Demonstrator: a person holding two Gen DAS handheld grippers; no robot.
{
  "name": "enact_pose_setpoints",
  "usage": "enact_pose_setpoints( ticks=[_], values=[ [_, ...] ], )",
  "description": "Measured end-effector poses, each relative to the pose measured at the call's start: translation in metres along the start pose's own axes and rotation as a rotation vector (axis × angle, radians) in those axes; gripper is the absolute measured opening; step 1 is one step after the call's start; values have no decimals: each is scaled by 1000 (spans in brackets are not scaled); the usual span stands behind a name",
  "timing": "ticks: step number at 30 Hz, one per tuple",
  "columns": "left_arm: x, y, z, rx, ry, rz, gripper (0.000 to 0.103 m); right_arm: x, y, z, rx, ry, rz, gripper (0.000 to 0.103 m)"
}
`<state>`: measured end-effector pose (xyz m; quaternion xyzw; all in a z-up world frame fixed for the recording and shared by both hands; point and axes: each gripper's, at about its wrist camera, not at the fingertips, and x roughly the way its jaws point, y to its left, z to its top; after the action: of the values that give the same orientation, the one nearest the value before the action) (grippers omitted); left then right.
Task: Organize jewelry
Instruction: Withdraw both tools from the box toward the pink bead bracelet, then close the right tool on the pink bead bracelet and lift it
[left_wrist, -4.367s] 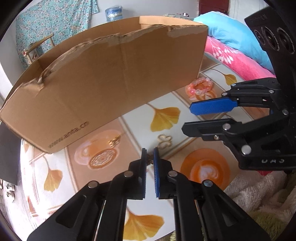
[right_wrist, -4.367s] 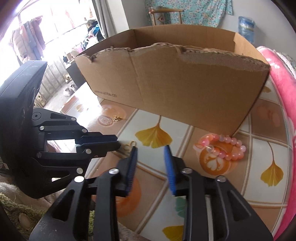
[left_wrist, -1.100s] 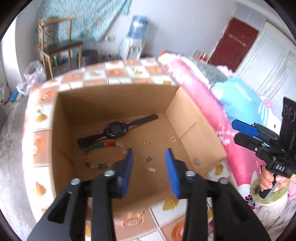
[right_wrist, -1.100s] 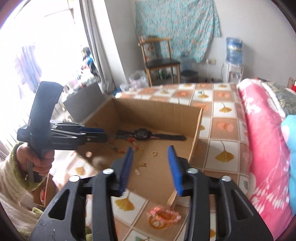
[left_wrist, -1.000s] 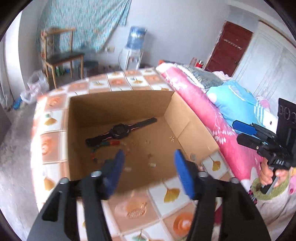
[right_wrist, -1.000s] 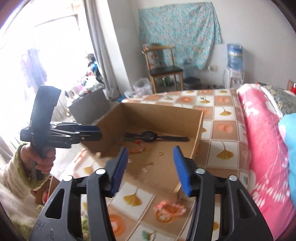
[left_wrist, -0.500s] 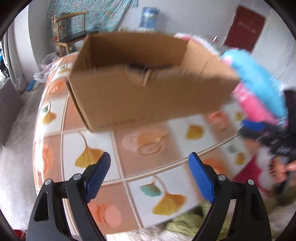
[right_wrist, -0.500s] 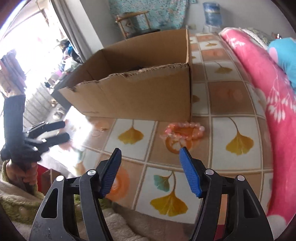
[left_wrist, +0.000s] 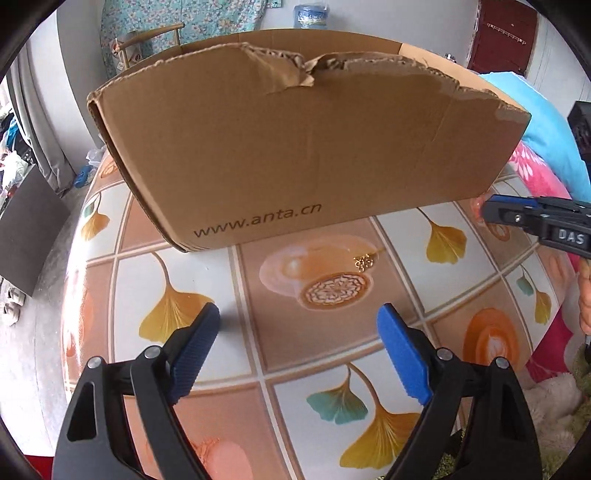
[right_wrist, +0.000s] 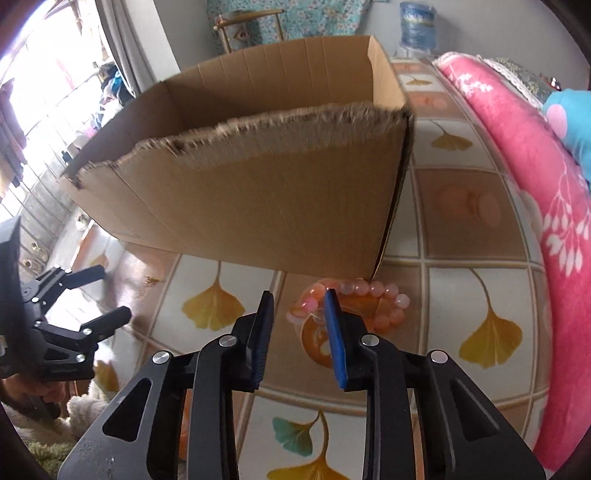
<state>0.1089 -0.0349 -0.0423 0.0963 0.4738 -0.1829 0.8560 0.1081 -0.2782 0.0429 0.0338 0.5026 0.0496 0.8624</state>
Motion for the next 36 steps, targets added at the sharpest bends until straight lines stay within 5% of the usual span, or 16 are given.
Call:
enact_pose_setpoints(
  ticks=[4, 15, 20, 24, 36],
  values=[
    [1, -3, 0, 4, -2, 9, 87, 6, 7, -2, -25, 29, -1, 9],
    [-5, -11, 11, 1, -91, -76, 79, -1, 23, -21, -22, 46, 59, 8],
    [3, -18, 19, 13, -90, -114, 55, -2, 17, -23, 9, 42, 82, 8],
    [10, -20, 26, 33, -90, -137, 45, -1, 8, -21, 14, 35, 88, 8],
    [16, -36, 26, 120, -85, -69, 6, -5, 6, -28, 11, 16, 93, 8]
  ],
)
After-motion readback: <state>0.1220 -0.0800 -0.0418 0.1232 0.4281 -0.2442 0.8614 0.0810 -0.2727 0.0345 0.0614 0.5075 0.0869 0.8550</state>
